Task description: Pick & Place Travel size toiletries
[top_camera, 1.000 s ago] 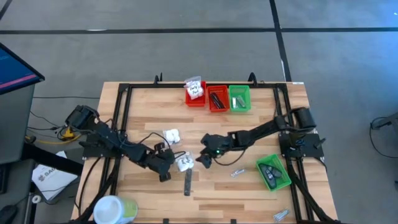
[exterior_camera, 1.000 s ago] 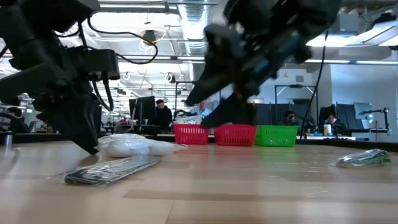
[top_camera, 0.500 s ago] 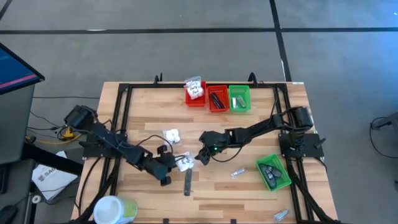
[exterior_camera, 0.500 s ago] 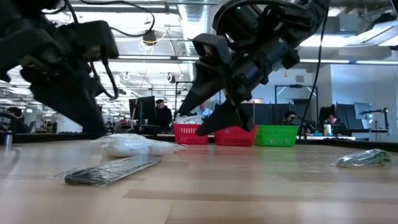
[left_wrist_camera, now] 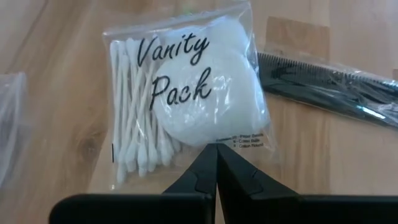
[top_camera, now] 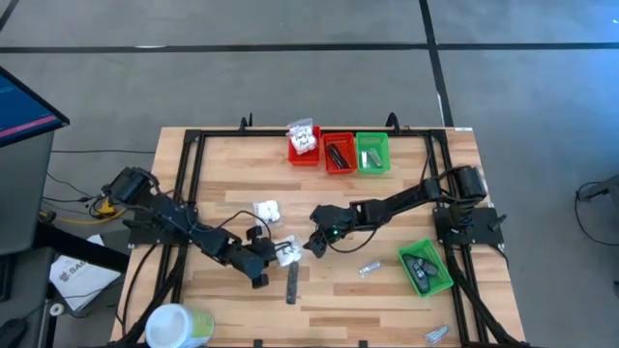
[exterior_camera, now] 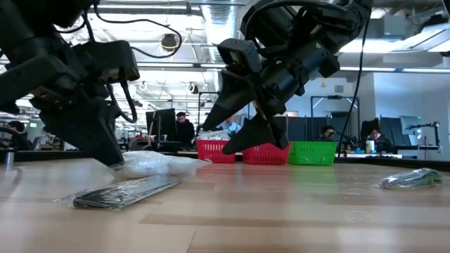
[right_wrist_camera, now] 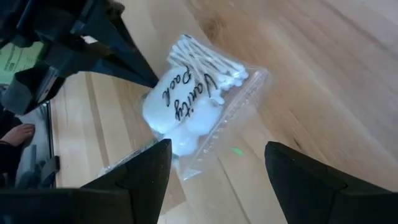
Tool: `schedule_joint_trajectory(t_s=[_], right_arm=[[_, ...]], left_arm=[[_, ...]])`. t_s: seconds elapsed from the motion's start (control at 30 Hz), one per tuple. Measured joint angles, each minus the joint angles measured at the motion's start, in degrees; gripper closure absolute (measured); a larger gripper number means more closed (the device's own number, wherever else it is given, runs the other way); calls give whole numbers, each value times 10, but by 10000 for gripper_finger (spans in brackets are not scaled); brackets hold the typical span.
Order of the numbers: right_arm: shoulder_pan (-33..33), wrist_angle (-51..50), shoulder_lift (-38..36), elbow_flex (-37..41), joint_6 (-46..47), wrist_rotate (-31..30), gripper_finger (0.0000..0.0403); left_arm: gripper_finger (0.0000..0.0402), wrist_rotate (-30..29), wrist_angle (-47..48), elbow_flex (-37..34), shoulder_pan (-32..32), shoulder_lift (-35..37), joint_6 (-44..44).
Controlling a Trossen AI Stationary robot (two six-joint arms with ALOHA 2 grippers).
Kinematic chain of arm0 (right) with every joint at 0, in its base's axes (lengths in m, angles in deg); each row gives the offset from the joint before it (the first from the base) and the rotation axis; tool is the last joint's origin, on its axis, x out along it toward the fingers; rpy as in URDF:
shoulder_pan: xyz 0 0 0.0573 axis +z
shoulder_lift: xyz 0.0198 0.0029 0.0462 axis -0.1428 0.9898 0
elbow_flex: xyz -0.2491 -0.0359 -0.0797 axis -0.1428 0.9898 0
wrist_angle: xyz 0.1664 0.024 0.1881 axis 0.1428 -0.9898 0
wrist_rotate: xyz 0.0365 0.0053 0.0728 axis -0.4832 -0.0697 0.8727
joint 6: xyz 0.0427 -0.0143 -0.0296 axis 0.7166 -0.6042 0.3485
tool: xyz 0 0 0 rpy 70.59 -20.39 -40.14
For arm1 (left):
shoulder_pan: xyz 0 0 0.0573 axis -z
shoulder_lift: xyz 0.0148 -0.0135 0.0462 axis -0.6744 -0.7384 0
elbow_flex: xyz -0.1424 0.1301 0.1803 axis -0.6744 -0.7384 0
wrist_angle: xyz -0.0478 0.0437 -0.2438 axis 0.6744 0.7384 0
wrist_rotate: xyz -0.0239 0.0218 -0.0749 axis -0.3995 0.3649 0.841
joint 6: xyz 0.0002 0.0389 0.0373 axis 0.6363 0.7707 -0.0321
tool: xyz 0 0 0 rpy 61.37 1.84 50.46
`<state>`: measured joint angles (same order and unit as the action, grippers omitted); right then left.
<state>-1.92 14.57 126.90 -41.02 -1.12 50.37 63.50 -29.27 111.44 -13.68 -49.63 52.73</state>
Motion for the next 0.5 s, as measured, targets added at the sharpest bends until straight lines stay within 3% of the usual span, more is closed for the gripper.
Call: schedule_joint_trajectory(t_s=[0.3,0.5], right_arm=[[-4,29,61,-27,12,36,154],[-4,31,61,-33,1,48,154]], left_arm=[[400,3,-27,3,0,-35,-12],[400,6,-29,2,0,-36,-3]])
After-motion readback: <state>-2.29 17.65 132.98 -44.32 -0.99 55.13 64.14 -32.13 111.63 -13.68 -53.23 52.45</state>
